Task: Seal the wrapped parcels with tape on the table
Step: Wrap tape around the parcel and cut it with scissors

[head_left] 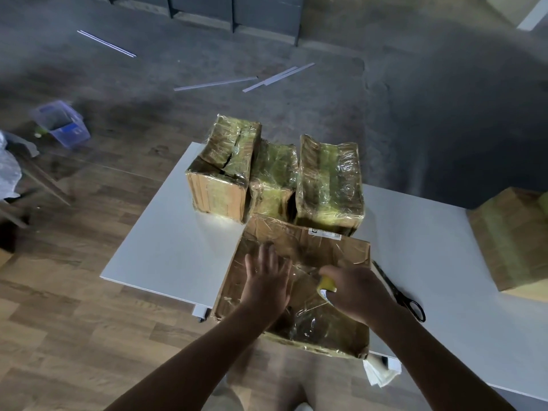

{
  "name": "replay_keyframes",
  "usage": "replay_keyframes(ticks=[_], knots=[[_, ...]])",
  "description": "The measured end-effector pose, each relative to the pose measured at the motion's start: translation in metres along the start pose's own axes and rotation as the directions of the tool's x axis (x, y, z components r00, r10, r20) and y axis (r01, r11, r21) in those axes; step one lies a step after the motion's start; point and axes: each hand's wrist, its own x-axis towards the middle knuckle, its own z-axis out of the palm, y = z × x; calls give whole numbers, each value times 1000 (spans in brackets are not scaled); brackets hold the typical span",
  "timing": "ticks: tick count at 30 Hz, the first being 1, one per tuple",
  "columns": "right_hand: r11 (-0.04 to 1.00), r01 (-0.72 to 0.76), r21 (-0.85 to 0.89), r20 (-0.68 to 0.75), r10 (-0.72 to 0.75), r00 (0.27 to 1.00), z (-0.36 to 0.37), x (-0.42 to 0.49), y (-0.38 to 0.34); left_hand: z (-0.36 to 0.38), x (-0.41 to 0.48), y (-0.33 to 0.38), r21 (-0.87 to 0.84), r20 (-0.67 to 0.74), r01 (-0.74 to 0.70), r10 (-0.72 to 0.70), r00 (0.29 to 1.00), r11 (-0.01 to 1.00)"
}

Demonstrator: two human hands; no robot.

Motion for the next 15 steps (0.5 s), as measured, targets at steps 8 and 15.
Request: replay_keyframes(ticks=[8,15], knots=[[999,14,30,-26,-13,1000,1,-1,0,8,3,9,-37,29,-87,88,996,996],[986,108,130,-52,-102,993,5,-8,12,1,0,16,-55,55,-50,53,997,997]])
